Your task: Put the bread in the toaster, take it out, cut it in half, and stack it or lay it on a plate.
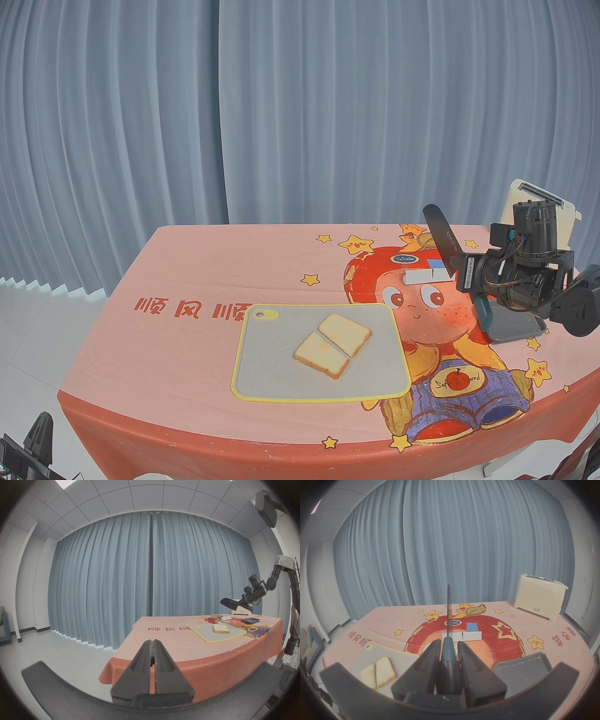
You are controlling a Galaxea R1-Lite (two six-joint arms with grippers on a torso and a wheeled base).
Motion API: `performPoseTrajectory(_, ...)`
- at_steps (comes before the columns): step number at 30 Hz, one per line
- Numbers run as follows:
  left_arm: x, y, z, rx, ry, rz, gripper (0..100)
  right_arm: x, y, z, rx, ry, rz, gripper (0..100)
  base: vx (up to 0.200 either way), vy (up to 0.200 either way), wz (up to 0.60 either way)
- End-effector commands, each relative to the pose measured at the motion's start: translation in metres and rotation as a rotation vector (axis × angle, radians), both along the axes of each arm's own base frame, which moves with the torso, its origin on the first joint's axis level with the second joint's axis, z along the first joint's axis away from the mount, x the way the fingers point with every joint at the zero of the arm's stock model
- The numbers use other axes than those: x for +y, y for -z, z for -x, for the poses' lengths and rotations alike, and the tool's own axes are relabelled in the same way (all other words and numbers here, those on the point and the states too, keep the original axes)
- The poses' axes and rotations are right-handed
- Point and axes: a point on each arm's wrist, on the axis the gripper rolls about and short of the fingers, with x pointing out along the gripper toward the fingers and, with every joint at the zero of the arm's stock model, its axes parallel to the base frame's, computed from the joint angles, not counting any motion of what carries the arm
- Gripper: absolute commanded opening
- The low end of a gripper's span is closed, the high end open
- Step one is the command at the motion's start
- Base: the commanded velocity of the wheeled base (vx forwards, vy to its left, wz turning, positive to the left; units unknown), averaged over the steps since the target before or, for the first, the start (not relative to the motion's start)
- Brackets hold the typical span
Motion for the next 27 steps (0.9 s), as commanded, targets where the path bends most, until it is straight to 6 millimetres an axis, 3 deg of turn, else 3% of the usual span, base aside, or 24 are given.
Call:
performPoseTrajectory(1, 0.0, 0.005, -0.001, 0.007, -0.002, 0.0, 0, -0.004, 0.006, -0.006, 0.018, 0.019, 0.006, 0, 0.0, 0.0, 0.0)
performPoseTrajectory(9, 0.0, 0.005, -0.001, 0.007, 0.0, 0.0, 0, -0.015, 0.012, -0.01, 0.062, -0.018, -0.027, 0, 0.0, 0.0, 0.0)
performPoseTrajectory(27, 0.0, 0.005, -0.001, 0.007, -0.002, 0.0, 0, -0.019, 0.035, -0.016, 0.139, -0.001, 0.01, 0, 0.0, 0.0, 0.0)
